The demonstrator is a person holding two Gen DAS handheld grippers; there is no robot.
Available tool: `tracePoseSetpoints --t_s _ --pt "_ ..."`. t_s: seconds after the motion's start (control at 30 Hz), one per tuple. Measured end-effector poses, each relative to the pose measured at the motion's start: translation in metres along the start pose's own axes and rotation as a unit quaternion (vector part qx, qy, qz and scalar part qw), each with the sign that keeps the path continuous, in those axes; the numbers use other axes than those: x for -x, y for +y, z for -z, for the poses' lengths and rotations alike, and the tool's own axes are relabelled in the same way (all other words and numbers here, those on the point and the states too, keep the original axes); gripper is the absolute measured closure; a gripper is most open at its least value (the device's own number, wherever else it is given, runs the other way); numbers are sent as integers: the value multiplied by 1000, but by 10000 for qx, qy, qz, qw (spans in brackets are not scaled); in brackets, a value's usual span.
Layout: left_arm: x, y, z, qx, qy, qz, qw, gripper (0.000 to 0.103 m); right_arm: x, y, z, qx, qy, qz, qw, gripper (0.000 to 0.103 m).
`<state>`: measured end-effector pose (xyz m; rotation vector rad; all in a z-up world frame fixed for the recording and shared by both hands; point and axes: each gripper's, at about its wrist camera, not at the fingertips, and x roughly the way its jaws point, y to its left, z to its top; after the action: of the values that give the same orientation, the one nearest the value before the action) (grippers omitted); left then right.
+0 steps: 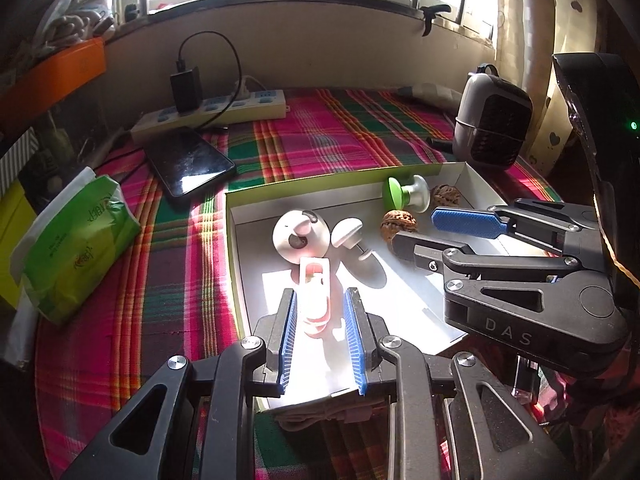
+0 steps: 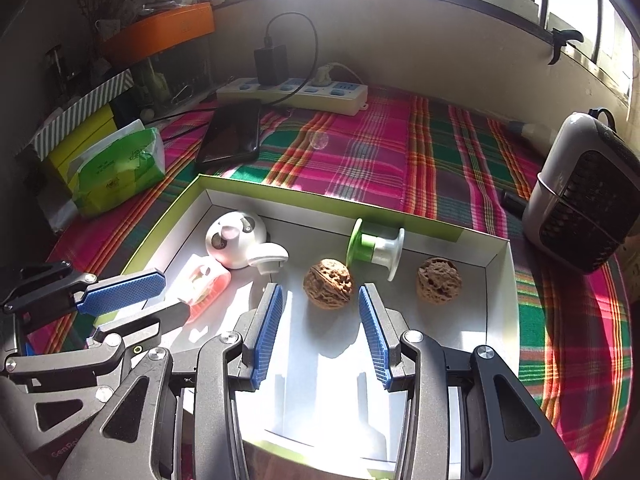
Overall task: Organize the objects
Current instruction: 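Lower the white clip into the box and open the left tool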
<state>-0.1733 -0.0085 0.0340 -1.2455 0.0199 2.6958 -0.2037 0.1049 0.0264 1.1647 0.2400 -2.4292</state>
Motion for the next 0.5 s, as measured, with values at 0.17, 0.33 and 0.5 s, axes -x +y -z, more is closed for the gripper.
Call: tracePoseSetpoints --t_s 0.17,0.33,0.5 --pt "9 3 5 44 -81 1 10000 81 10 0 6 -46 -67 4 10000 61" --pt "19 5 10 56 -166 -3 9998 81 19 1 12 -104 -123 27 9999 61" --pt "27 10 18 126 -194 27 9997 80 33 -2 22 -227 -237 76 9994 61"
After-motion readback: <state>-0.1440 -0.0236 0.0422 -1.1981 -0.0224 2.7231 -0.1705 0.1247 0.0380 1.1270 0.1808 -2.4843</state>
